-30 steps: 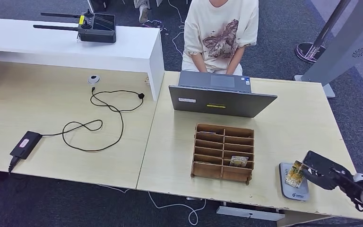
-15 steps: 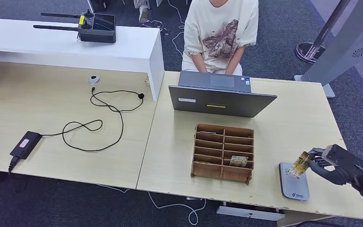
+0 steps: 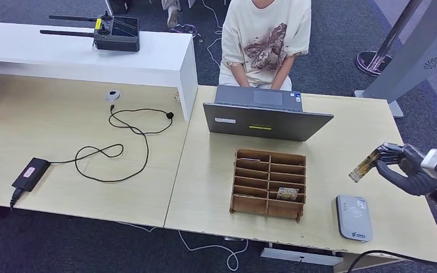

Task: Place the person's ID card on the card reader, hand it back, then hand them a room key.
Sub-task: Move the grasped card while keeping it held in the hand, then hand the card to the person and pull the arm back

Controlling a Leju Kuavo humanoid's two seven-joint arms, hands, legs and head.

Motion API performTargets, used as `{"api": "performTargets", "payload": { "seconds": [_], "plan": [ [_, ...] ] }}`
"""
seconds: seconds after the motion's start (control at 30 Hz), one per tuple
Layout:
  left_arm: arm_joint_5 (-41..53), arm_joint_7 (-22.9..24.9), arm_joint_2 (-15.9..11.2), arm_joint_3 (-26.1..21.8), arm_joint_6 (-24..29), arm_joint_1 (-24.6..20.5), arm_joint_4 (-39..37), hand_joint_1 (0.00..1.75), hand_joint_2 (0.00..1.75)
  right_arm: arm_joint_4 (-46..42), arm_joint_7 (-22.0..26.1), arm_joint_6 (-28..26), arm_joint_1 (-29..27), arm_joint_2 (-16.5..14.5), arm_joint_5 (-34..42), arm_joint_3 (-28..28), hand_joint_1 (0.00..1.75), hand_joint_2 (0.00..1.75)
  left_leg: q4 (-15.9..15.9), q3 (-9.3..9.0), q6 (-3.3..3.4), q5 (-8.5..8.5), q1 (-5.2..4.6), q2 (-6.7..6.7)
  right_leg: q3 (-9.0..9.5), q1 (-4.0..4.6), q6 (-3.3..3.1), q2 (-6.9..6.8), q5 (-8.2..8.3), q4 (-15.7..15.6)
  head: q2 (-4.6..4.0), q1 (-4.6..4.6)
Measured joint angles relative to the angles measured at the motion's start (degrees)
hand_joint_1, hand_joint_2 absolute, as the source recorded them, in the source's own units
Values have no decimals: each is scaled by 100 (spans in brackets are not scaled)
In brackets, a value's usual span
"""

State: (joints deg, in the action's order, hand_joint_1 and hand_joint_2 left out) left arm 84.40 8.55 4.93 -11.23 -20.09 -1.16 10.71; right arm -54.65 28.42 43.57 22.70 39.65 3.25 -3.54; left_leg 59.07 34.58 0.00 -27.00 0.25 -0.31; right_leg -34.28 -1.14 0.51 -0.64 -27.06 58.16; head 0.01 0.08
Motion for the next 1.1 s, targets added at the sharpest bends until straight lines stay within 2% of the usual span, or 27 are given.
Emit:
{"api": "performTargets", "payload": {
  "seconds": [0.23,0.5,0.6,0.73,0.9,1.1],
  "plan": [
    [39,20,30,0,0,-13,0,0,0,-382,-97,-453,330,-438,345,150,175,175,0,-2,0,1,0,3,1,0,-1,3,1,2,1,1],
    [36,46,68,-3,0,-24,0,0,0,-679,-141,-1098,638,-968,299,162,175,175,0,-4,-1,1,0,0,3,1,-1,1,1,3,0,1],
    [34,61,86,-5,4,-27,0,0,0,-852,-99,-1897,692,-1205,-43,149,175,175,0,-4,-1,1,0,5,3,0,-1,7,1,5,-1,0],
    [36,83,123,-10,4,-22,0,0,0,-1039,-98,-3460,939,-1516,-1054,10,175,175,0,-5,-2,2,1,7,1,0,-1,8,1,5,2,1],
    [49,88,139,-11,-35,-24,0,0,0,-1091,-169,-4239,1295,-1735,-1735,-212,175,175,0,-9,-5,4,1,7,2,1,-2,9,1,6,-1,1],
    [81,101,148,-15,-103,-31,0,0,0,-978,-545,-5924,1866,-2004,-3758,-784,175,175,0,-10,-6,5,1,13,2,1,-2,16,2,10,0,1]
  ]
}}
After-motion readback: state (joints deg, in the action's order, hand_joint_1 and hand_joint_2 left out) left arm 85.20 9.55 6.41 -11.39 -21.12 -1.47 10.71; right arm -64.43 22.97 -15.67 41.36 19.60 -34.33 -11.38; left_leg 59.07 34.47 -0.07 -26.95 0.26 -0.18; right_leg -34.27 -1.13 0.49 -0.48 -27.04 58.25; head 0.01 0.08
